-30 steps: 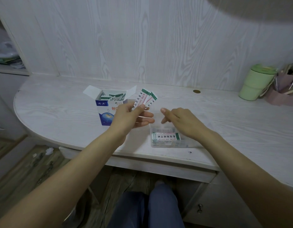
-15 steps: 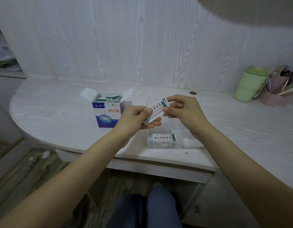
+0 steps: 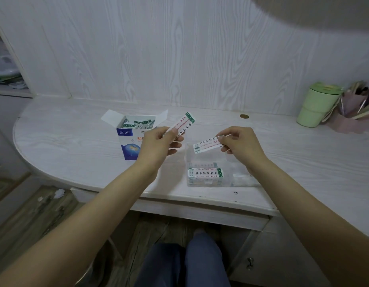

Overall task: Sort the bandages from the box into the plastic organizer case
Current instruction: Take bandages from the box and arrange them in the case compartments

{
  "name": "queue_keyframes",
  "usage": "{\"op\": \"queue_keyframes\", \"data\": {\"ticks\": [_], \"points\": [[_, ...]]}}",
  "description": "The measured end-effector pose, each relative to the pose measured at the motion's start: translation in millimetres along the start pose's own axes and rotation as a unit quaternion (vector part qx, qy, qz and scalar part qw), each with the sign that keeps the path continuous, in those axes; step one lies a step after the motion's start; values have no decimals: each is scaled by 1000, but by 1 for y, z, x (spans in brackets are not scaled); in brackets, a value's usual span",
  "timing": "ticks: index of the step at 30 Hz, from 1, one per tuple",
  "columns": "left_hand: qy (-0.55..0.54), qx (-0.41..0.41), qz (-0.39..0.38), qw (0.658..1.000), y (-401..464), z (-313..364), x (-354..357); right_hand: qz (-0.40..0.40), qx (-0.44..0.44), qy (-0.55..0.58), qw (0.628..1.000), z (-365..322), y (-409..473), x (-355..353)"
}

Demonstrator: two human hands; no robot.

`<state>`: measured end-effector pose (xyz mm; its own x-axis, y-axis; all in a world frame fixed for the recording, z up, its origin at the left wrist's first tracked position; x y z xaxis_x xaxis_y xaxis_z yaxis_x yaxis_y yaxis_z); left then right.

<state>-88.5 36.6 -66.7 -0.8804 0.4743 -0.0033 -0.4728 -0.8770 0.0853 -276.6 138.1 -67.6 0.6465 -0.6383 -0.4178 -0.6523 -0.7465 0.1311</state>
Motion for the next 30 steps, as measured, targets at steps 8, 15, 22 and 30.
{"op": "queue_keyframes", "data": {"ticks": [8, 15, 22, 30], "points": [[22, -1, -9, 1000, 4, -5, 1, -45, -61, -222, 972, -2, -4, 33], [27, 0, -14, 1000, 4, -7, 1, -89, -70, -316, 942, -4, -7, 42], [28, 0, -17, 999, 4, -8, 3, -142, -55, -380, 912, -3, -10, 53], [37, 5, -22, 999, 4, -7, 5, -159, -43, -409, 897, -6, -15, 56]]}}
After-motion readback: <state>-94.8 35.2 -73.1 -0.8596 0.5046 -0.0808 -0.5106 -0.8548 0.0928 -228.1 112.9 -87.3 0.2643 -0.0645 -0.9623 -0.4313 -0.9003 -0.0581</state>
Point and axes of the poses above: each hand's wrist, its own y-axis towards the middle knuckle, its own x-axis out of the palm, z = x × y, the point moved 9 cm from there along y, towards the middle knuckle, and after that the axes turned 1 degree about x, right-handed, at the moved point
